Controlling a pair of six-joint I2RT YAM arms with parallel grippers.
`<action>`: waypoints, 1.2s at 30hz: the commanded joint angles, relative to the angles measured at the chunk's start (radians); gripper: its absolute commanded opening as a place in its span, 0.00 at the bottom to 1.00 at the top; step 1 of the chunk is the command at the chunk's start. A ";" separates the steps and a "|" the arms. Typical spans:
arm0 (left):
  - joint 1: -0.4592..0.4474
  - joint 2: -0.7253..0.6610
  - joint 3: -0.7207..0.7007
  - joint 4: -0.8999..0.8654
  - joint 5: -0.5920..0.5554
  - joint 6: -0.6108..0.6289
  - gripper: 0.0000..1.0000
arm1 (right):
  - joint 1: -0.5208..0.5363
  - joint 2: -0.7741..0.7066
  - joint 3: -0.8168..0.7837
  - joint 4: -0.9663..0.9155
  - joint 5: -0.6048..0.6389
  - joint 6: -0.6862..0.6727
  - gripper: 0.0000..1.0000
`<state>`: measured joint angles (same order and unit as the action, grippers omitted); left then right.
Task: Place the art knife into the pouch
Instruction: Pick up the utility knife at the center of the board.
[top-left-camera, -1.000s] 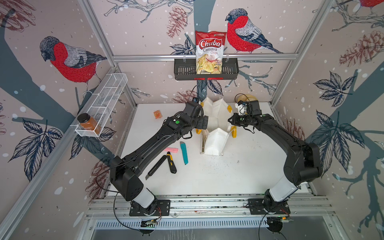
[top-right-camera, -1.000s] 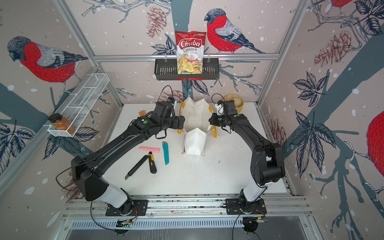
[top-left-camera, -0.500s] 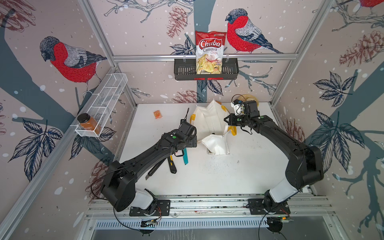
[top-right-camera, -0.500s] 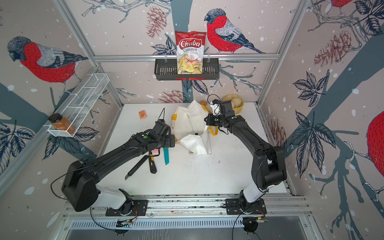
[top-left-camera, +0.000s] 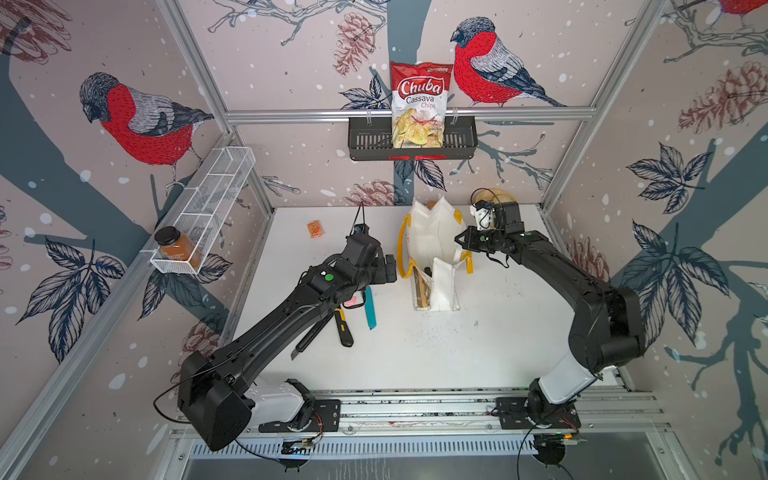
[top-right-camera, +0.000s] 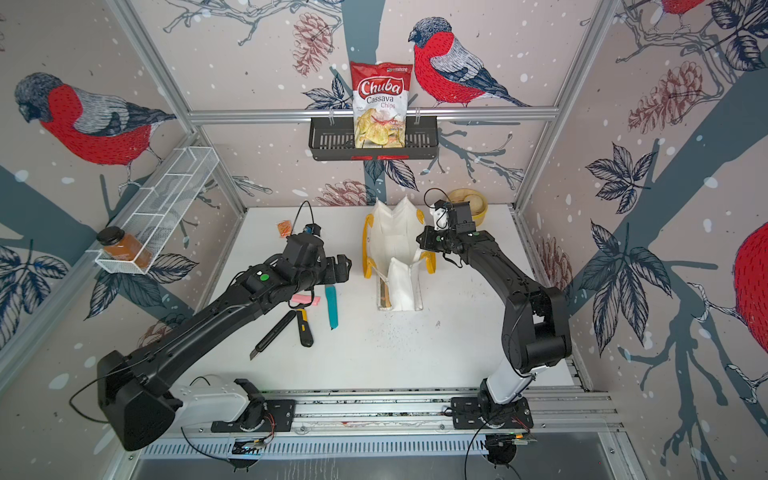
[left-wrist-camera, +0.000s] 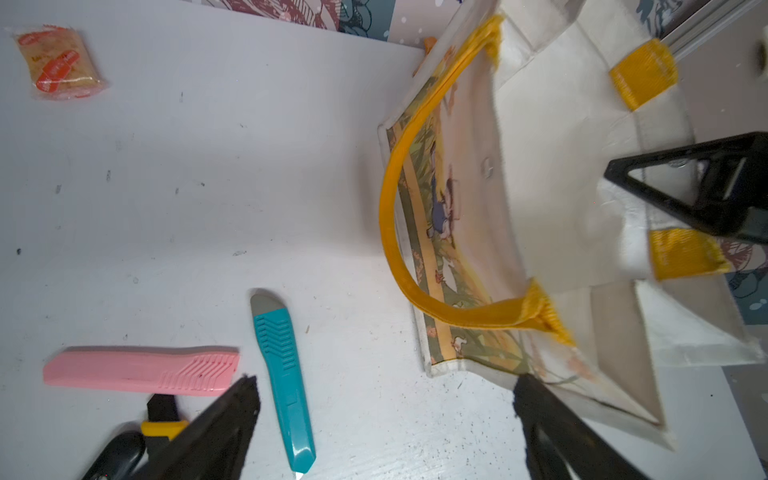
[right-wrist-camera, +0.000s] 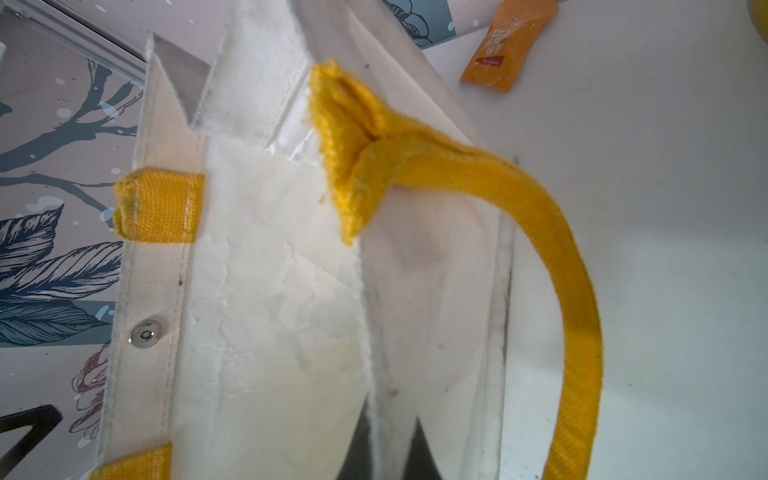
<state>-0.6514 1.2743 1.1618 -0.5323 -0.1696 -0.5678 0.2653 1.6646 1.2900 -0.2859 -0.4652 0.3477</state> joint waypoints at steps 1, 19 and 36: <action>0.002 -0.025 -0.017 -0.075 -0.048 -0.009 0.96 | -0.015 0.008 -0.006 0.017 -0.028 0.023 0.00; 0.015 0.219 -0.254 0.034 0.035 -0.094 0.95 | -0.008 -0.018 -0.028 0.027 -0.047 0.015 0.00; 0.065 0.405 -0.231 0.142 0.094 -0.031 0.75 | 0.006 -0.009 -0.030 0.034 -0.041 0.011 0.00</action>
<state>-0.5888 1.6657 0.9222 -0.3973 -0.0647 -0.6201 0.2680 1.6524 1.2572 -0.2604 -0.4969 0.3660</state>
